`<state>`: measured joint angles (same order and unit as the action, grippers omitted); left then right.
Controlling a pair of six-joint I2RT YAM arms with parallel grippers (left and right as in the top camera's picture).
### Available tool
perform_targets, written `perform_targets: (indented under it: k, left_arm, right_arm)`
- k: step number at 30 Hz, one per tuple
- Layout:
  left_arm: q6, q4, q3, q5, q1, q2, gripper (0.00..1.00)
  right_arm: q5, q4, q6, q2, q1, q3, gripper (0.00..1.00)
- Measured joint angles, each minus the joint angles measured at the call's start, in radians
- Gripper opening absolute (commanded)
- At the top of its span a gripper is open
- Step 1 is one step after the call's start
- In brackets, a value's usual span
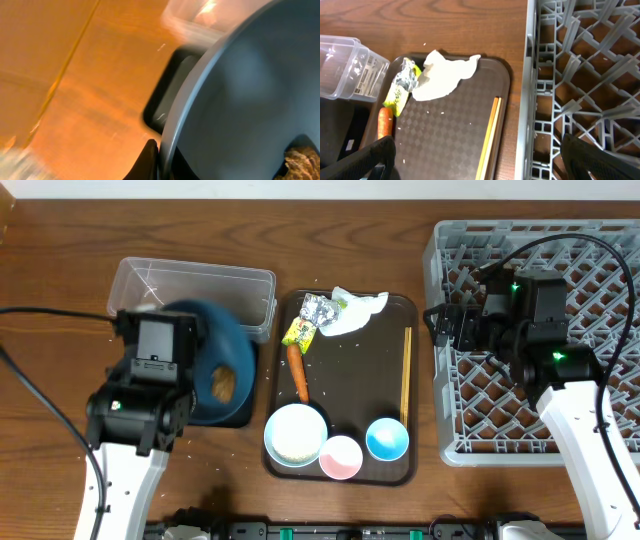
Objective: Sort waste into correct bins and load items into the dishwasher rack
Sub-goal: 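Lift blue plate with left gripper and tip food scrap onto black tray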
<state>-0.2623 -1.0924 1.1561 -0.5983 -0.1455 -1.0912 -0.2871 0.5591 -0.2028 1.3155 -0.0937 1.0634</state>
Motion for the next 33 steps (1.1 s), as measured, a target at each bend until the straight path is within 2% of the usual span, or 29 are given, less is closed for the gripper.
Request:
perform_targets:
  k: [2,6,18,33]
  left_arm:
    - [-0.049,-0.049,0.000,-0.071,0.000,-0.027,0.06]
    - [-0.105,-0.026,0.000,-0.174,0.000,-0.104,0.06]
    - [-0.134,-0.116,0.000,-0.280,-0.037,-0.398,0.06]
    - [-0.103,-0.138,0.000,-0.553,-0.238,-0.418,0.06]
  right_arm:
    - [0.000,-0.001,0.000,0.000,0.000,0.000,0.99]
    - [0.000,-0.025,-0.007,0.000,0.000,0.000,0.99]
    - [0.000,-0.041,-0.032,0.000,0.000,0.000,0.99]
    - [0.000,-0.044,-0.036,0.000,0.000,0.000,0.99]
